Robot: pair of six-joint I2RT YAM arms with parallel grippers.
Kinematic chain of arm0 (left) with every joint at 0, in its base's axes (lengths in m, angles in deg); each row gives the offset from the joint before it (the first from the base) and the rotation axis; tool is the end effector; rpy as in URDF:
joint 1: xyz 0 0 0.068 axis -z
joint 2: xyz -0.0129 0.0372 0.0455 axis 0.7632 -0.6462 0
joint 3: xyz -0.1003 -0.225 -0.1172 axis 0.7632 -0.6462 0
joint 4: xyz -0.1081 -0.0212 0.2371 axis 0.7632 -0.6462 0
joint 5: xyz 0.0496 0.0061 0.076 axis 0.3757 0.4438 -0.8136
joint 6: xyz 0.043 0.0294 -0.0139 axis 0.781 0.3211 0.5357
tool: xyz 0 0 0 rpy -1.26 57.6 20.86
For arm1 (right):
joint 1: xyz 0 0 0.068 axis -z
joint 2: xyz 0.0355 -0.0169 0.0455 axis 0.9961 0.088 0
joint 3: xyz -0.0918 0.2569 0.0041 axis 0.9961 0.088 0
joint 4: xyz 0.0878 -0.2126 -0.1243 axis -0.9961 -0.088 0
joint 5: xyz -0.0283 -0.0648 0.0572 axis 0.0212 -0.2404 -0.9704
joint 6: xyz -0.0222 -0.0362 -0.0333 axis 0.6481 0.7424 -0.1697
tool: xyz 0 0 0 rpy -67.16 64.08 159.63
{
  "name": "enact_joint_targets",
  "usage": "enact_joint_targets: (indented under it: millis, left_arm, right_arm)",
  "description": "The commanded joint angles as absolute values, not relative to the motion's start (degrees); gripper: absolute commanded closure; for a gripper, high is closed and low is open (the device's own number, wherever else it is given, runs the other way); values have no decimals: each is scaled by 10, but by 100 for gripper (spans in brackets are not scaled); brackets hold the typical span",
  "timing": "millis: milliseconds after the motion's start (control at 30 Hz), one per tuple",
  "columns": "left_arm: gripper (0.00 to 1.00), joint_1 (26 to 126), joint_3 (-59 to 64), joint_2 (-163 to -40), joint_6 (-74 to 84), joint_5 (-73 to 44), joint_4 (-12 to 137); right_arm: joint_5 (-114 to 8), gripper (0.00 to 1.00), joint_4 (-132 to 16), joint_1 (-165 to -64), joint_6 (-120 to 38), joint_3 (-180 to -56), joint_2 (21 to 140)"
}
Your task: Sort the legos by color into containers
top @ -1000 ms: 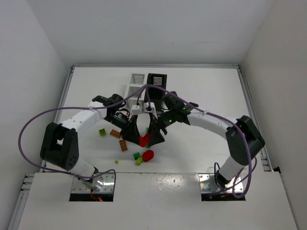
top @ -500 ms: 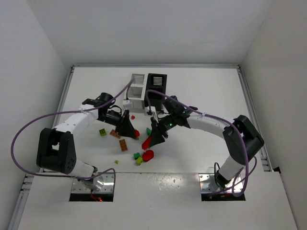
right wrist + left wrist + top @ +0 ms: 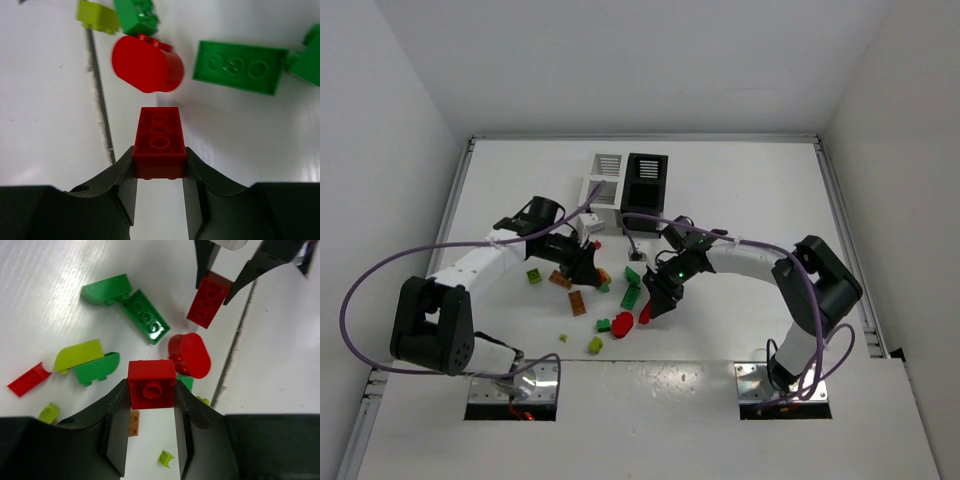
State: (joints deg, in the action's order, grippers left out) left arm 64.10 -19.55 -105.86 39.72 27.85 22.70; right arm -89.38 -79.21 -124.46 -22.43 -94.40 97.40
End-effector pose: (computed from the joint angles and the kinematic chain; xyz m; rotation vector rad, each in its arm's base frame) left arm 0.2378 -0.0893 0.2168 1.0193 2.2523 -1.1234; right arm 0.2216 0.2147 0.1466 -1.3671 2.3617 1.1945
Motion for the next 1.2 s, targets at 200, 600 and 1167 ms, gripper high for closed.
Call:
enact_joint_targets:
  millis: [200,600,1167]
  left_arm:
    - [68,691,-179,-1097,361,148,262]
    - [27,747,-154,-1116,369,70,225]
    - [21,769,-202,-1109,208,-65,360]
  right_arm:
    - [-805,58,-735,-1242,-269,-954,932]
    - [-822,53,-733,-1231,-297,-1023,947]
    - [-805,50,-711,-1231,-338,-1012,942]
